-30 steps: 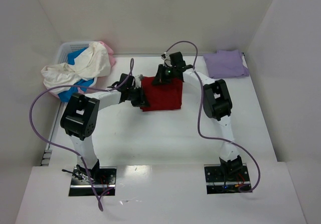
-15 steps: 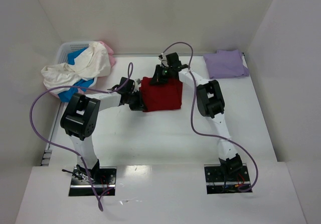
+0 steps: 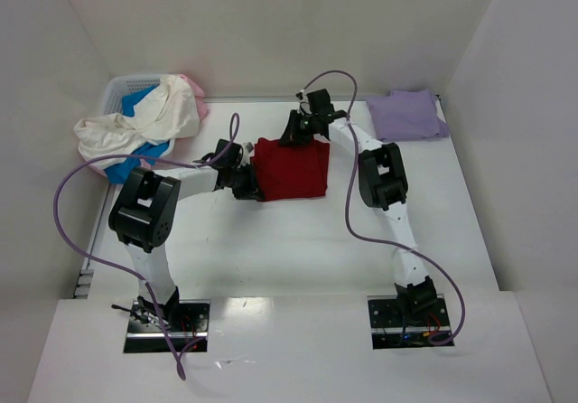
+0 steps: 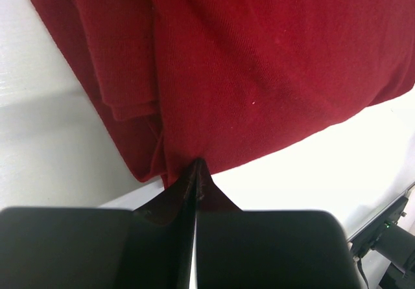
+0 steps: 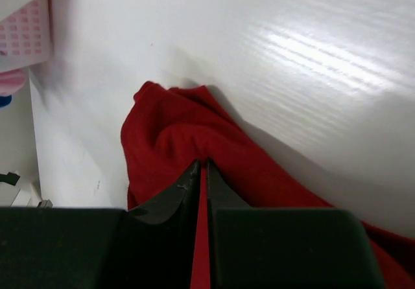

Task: Fold and stack the t-shirts
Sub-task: Smooth out wrinkles on the folded tshirt

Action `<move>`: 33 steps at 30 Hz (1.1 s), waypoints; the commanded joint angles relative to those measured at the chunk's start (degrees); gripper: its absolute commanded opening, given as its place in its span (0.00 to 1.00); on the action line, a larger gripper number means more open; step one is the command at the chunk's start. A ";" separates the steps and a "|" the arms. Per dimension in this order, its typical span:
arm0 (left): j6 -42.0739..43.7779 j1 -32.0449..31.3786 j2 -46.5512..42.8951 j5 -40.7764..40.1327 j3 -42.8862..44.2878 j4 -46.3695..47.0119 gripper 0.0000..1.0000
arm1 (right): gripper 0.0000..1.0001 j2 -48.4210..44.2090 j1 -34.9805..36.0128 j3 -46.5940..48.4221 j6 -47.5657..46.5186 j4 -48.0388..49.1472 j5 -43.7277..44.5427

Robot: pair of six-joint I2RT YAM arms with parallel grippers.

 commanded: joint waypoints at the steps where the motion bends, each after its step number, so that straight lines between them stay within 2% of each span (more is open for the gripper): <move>1: -0.53 -0.61 0.91 -1.59 -1.18 -2.00 0.00 | 0.12 1.80 -1.69 4.28 -1.98 -1.87 1.73; 5: 0.00 -0.61 0.21 -1.07 -1.18 -2.00 0.00 | 0.12 1.80 -2.84 6.92 -2.51 -3.72 1.73; 12: 2.64 -0.61 -3.38 -2.91 0.05 -4.72 0.01 | 0.12 -5.23 -6.26 8.60 -5.05 -7.57 5.07; 14: 3.25 -0.61 -5.49 -1.69 1.36 -5.25 0.18 | 0.20 -9.95 -6.27 8.08 -6.45 -9.43 7.00; 15: 3.25 -0.61 -8.64 -1.68 1.37 -5.25 0.32 | 0.25 -12.24 -6.27 6.76 -7.24 -9.44 8.05; 16: 3.77 -0.61 -10.32 -1.68 2.07 -5.25 0.41 | 0.32 -15.05 -6.27 4.57 -7.95 -8.92 9.36; 17: 4.39 -0.61 -11.99 -3.86 2.68 -6.20 0.59 | 0.48 -18.12 -6.27 -1.80 -7.95 -7.69 12.77; 19: 5.44 -0.61 -16.91 -5.89 4.61 -8.05 0.75 | 0.62 -27.88 -6.27 -12.25 -8.48 -3.05 15.87; 20: 6.67 -0.61 -18.32 -7.03 5.32 -8.76 0.81 | 0.78 -30.70 -6.27 -15.45 -8.48 -1.72 18.49; 22: 8.08 -0.61 -22.19 -10.20 5.85 -9.90 0.92 | 0.91 -37.65 -6.79 -21.95 -9.00 -0.30 19.92; 24: 9.31 -0.61 -25.78 -13.96 5.85 -10.51 0.98 | 1.00 -40.64 -6.80 -24.97 -9.01 -0.30 20.62; 28: 9.84 -0.61 -30.63 -20.56 5.24 -12.72 1.00 | 1.00 -48.63 -7.33 -35.66 -8.23 0.75 22.12; 33: 10.37 -0.61 -38.18 -25.06 0.32 -12.72 1.00 | 1.00 -56.82 -12.32 -47.90 -5.76 6.37 19.84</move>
